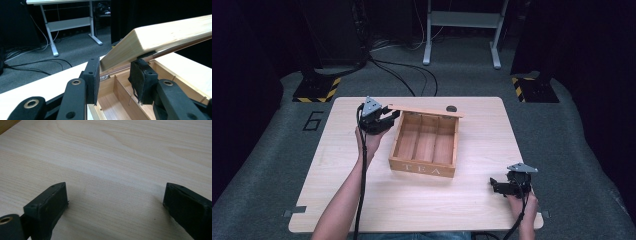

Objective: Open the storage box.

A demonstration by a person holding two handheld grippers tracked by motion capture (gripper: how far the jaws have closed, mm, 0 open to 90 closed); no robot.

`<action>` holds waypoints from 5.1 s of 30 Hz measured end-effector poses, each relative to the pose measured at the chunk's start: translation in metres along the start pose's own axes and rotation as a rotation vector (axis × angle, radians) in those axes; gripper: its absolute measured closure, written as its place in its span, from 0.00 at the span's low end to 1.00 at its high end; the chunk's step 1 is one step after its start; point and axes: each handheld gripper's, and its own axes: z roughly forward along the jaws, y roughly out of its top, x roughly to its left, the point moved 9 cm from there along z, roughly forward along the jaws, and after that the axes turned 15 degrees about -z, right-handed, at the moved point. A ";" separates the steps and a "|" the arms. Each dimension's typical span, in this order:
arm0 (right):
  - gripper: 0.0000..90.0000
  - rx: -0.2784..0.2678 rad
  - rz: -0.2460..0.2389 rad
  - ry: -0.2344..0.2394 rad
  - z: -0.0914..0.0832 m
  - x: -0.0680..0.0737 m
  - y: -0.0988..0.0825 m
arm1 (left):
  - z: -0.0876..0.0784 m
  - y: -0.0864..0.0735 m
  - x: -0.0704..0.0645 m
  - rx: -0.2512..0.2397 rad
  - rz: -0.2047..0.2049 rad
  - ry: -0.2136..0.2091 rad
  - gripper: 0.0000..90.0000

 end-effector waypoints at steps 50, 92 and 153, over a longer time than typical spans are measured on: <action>0.06 0.002 0.001 0.001 0.000 0.000 0.000 | 0.005 -0.004 0.001 0.000 -0.006 0.011 0.69; 0.06 0.001 0.001 0.001 0.000 0.000 0.000 | 0.005 -0.005 0.001 0.003 0.000 0.011 0.69; 0.06 0.000 0.002 -0.001 0.000 0.000 0.000 | 0.003 -0.007 0.001 0.007 0.005 0.006 0.69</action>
